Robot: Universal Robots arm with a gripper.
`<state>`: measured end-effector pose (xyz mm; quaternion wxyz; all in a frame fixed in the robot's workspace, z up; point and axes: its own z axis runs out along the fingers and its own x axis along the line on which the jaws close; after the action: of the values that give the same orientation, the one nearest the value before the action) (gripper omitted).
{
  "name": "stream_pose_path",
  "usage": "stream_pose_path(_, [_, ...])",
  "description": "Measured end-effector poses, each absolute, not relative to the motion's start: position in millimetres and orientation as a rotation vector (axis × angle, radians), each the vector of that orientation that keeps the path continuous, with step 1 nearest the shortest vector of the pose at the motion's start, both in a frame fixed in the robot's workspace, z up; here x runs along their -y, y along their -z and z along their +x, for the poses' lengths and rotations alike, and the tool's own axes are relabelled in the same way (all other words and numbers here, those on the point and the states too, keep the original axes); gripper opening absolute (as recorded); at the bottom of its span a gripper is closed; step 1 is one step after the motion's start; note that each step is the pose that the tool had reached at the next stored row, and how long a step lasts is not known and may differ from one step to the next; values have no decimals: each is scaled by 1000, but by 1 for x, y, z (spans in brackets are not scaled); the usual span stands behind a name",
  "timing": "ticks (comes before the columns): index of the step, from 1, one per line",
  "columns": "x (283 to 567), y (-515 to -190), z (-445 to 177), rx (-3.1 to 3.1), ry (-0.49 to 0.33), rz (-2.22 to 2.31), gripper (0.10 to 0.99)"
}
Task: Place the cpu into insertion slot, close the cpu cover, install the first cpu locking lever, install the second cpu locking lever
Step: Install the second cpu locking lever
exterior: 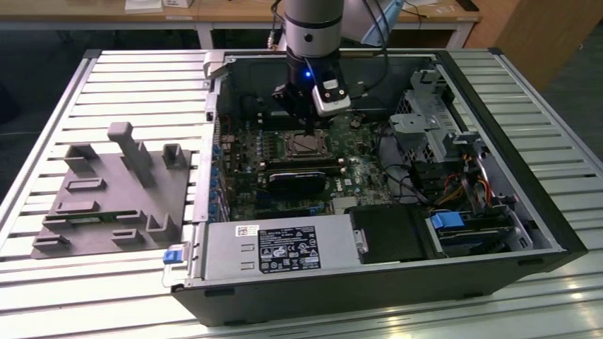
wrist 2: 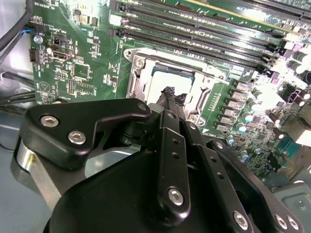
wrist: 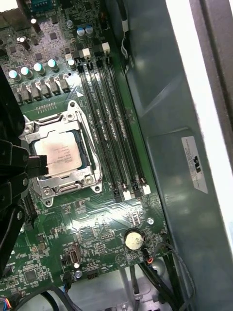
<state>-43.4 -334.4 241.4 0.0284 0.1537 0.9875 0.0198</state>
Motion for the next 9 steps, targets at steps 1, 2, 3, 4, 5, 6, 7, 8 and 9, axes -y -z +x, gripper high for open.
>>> stream_pose_path(1, [336, -241, -43, -3048, -61, 474, 102])
stream_pose_path(2, [337, -241, -43, -3048, -61, 474, 102])
stream_pose_path(3, [338, -241, -43, -3048, -61, 474, 102])
stream_pose_path(4, [340, -241, -43, -3048, -61, 474, 102])
stream_pose_path(5, [341, -241, -43, -3047, -61, 474, 102])
stream_pose_path(6, [343, -241, -43, -3047, -61, 474, 102])
stream_pose_path(7, [344, -241, -43, -3047, -61, 474, 102])
stream_pose_path(8, [346, -241, -43, -3047, -61, 474, 102])
stream_pose_path(9, [348, -241, -43, -3048, -61, 474, 102])
